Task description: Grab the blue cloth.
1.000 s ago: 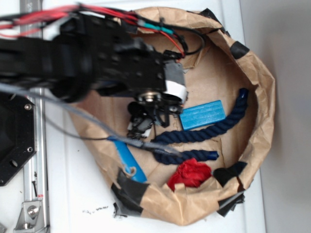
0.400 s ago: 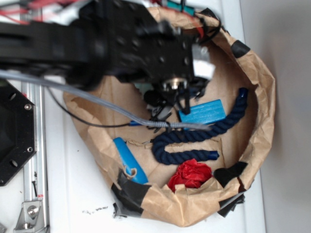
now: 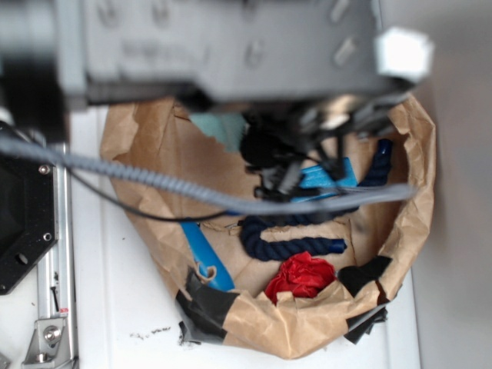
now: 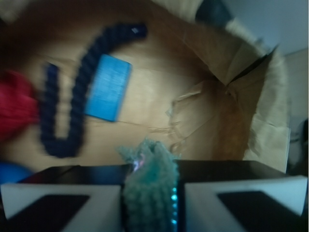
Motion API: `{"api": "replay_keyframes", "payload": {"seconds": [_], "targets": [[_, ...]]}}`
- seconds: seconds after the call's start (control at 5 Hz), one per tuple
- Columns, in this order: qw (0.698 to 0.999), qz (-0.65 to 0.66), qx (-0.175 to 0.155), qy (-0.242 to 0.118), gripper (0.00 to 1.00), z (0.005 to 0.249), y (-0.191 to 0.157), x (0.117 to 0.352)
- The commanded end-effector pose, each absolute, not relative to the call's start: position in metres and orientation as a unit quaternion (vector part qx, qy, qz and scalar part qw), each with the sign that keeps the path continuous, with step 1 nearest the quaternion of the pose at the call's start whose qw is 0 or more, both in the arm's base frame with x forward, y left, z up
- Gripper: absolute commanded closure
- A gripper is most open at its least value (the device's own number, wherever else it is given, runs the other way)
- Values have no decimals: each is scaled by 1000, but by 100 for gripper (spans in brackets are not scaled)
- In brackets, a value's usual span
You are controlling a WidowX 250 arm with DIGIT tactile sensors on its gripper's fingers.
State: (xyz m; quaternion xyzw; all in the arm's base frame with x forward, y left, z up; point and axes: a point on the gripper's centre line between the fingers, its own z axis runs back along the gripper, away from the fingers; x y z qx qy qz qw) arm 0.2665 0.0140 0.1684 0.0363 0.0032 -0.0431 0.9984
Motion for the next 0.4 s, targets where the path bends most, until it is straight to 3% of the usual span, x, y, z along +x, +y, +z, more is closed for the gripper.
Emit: {"api": "replay_keyframes", "payload": {"seconds": [0.0,0.2], "targets": [[996,79,-4,-28,100,210,7,264],[992,122,-8,-24,100,204,13,261]]}}
